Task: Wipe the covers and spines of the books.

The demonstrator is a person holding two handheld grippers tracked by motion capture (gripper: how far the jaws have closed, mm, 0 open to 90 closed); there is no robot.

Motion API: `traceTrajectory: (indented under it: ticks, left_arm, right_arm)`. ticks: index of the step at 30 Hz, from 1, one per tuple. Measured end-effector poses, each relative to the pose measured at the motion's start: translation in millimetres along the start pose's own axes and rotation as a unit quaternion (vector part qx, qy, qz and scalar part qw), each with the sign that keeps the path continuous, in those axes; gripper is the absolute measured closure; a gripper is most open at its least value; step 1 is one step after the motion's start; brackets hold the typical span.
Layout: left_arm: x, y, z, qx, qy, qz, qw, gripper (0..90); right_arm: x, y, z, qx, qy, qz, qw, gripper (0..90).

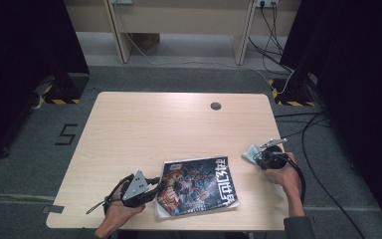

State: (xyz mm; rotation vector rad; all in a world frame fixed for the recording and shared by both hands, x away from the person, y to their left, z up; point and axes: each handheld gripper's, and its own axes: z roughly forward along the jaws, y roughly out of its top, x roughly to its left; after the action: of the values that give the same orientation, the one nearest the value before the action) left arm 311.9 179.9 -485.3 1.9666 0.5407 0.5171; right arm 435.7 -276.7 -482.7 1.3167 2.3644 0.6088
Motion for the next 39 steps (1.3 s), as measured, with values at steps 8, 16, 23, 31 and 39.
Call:
traceTrajectory:
  ticks: [8,16,23,31,39]
  left_arm:
    - [1.1,-0.6,0.5,0.0,0.0,-0.005,1.0,75.1]
    - [1.1,-0.5,0.7,0.0,0.0,-0.004,1.0,75.1]
    - [0.8,-0.5,0.6,0.0,0.001,-0.004,1.0,75.1]
    - [0.7,-0.5,0.8,-0.002,0.001,-0.003,1.0,75.1]
    - [1.1,-0.7,1.0,-0.001,0.001,-0.003,1.0,75.0]
  right_arm:
    - [0.0,8.2,-13.6,-0.045,0.014,0.024,0.9986,51.5]
    - [21.7,28.4,-24.7,-0.11,0.053,0.022,0.9922,39.6]
    - [54.4,46.2,-25.9,-0.131,0.086,-0.027,0.9873,32.9]
    - [78.8,56.8,-23.8,-0.142,0.117,-0.056,0.9814,31.8]
    - [110.6,71.1,-17.8,-0.152,0.157,-0.1,0.9706,33.3]
